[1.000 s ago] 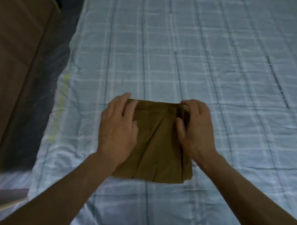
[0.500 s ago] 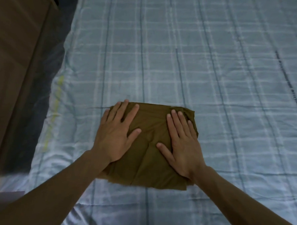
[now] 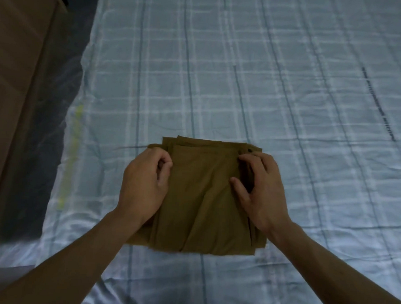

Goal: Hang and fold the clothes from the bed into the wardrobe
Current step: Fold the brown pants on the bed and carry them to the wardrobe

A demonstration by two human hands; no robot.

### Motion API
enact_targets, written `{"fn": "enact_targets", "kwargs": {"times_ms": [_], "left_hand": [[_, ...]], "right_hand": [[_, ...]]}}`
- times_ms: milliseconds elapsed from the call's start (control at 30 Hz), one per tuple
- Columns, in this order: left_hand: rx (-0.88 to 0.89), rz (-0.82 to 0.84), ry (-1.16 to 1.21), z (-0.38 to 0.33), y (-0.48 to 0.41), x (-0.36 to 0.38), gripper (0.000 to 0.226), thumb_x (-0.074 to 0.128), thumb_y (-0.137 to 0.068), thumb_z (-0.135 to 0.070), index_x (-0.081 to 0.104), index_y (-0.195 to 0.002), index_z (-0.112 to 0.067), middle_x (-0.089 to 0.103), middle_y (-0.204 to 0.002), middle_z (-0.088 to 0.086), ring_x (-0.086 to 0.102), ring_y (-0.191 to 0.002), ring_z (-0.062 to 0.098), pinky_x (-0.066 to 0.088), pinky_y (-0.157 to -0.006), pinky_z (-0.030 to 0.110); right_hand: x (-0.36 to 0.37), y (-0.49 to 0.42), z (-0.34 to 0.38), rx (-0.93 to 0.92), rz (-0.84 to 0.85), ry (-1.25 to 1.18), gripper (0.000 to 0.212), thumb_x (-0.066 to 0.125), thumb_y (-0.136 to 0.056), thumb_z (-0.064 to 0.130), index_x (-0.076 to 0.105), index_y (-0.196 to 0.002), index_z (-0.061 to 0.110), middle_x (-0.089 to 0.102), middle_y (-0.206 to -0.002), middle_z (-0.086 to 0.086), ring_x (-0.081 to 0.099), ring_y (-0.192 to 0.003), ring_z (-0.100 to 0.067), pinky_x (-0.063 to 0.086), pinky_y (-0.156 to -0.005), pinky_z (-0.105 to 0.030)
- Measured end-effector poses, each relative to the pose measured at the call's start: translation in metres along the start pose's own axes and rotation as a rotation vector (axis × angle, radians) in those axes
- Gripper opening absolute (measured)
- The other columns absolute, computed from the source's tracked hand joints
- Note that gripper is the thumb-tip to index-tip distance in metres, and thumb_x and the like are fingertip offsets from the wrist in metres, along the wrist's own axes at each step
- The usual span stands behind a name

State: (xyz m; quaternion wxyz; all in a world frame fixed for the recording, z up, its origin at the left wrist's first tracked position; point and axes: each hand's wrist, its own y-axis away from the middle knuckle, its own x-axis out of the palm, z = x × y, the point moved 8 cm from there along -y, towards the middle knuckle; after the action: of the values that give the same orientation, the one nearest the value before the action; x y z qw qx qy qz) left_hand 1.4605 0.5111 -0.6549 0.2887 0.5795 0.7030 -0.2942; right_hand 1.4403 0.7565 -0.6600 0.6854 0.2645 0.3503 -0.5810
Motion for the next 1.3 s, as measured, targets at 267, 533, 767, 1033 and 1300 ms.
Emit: {"fn": "enact_targets", "kwargs": {"times_ms": [267, 533, 767, 1033, 1300], "left_hand": [[-0.081, -0.009, 0.052, 0.009, -0.002, -0.006, 0.008, 0.060, -0.094, -0.011, 0.060, -0.094, -0.019, 0.058, -0.086, -0.007, 0.053, -0.074, 0.006, 0.046, -0.069, 0.019], [0.150, 0.207, -0.149, -0.027, -0.032, 0.009, 0.038, 0.075, -0.082, -0.030, 0.061, -0.117, -0.023, 0.046, -0.127, -0.001, 0.043, -0.115, 0.016, 0.048, -0.092, 0.040], [0.122, 0.239, -0.200, -0.016, -0.045, 0.006, 0.015, 0.073, -0.084, -0.024, 0.063, -0.094, -0.020, 0.050, -0.113, -0.003, 0.044, -0.106, 0.015, 0.045, -0.088, 0.035], [0.115, 0.278, -0.148, -0.020, -0.066, 0.003, 0.007, 0.059, -0.095, -0.018, 0.057, -0.088, -0.018, 0.052, -0.099, -0.001, 0.048, -0.095, 0.018, 0.045, -0.087, 0.041], [0.253, 0.059, -0.335, -0.040, -0.029, -0.004, 0.045, 0.061, -0.089, -0.038, 0.051, -0.127, -0.015, 0.050, -0.135, 0.008, 0.045, -0.123, 0.029, 0.039, -0.096, 0.044]], "right_hand": [[-0.008, -0.007, -0.002, 0.132, -0.016, -0.091, 0.019, 0.065, -0.092, 0.013, 0.063, -0.109, 0.018, 0.064, -0.080, 0.010, 0.061, -0.073, -0.003, 0.055, -0.072, -0.030], [-0.003, -0.030, 0.011, 0.025, 0.098, -0.069, 0.046, 0.066, -0.090, 0.036, 0.054, -0.134, 0.030, 0.037, -0.133, 0.003, 0.045, -0.106, -0.003, 0.043, -0.087, -0.016], [0.004, -0.056, 0.015, 0.001, 0.180, 0.034, 0.015, 0.074, -0.084, 0.029, 0.061, -0.090, 0.025, 0.039, -0.120, 0.008, 0.041, -0.109, -0.010, 0.036, -0.084, -0.019], [-0.010, -0.072, 0.012, 0.017, 0.240, 0.155, 0.012, 0.071, -0.086, 0.020, 0.061, -0.093, 0.020, 0.053, -0.102, 0.001, 0.058, -0.090, -0.018, 0.053, -0.078, -0.035], [-0.012, -0.035, 0.049, -0.139, 0.001, 0.199, 0.039, 0.063, -0.088, 0.024, 0.055, -0.125, 0.016, 0.049, -0.134, -0.008, 0.048, -0.120, -0.024, 0.045, -0.101, -0.041]]}}
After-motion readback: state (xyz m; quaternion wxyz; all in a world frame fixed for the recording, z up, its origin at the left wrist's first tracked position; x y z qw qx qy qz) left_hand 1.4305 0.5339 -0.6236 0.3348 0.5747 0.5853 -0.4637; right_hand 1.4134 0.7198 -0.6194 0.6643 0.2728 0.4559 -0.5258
